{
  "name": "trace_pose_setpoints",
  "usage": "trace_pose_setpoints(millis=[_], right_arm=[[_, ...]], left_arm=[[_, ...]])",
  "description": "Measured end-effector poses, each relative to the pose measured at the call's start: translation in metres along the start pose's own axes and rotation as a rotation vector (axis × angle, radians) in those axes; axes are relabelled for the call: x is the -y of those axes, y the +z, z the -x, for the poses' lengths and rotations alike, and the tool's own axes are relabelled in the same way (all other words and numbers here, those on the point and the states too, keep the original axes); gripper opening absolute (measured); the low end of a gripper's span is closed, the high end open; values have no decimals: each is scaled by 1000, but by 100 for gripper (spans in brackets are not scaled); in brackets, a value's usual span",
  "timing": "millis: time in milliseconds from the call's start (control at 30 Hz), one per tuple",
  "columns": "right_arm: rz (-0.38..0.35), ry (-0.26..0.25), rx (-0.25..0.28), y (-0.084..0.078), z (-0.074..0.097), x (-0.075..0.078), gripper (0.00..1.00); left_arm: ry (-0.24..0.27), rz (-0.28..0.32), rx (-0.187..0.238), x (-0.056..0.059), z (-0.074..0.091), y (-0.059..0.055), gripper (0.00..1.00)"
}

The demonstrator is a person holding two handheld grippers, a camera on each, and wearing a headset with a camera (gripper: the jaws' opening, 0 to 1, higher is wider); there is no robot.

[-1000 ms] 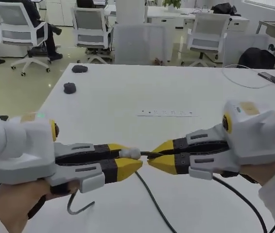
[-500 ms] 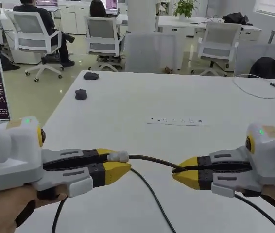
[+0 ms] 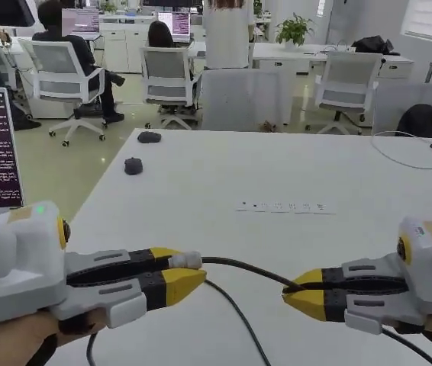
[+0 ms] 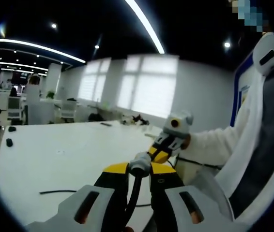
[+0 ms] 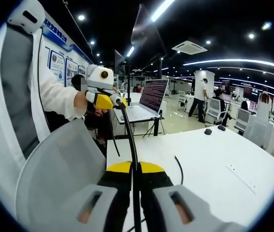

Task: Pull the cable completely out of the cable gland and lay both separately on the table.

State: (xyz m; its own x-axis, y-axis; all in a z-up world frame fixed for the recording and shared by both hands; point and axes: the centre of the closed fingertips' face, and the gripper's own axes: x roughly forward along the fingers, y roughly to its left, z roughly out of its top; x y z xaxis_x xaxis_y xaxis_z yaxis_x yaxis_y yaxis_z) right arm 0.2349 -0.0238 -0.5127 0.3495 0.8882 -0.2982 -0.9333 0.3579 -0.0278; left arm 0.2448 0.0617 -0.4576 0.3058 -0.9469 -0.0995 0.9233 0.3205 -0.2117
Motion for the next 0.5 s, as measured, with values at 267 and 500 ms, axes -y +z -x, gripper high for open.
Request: trace_pose_setpoints(millis=[267, 500], right_arm=[[-11, -37, 10, 5, 4, 9, 23], [4, -57, 47, 21, 3, 13, 30]], left_arm=[[31, -7, -20, -8, -8, -2, 17], [34, -14, -44, -11, -17, -6, 17]])
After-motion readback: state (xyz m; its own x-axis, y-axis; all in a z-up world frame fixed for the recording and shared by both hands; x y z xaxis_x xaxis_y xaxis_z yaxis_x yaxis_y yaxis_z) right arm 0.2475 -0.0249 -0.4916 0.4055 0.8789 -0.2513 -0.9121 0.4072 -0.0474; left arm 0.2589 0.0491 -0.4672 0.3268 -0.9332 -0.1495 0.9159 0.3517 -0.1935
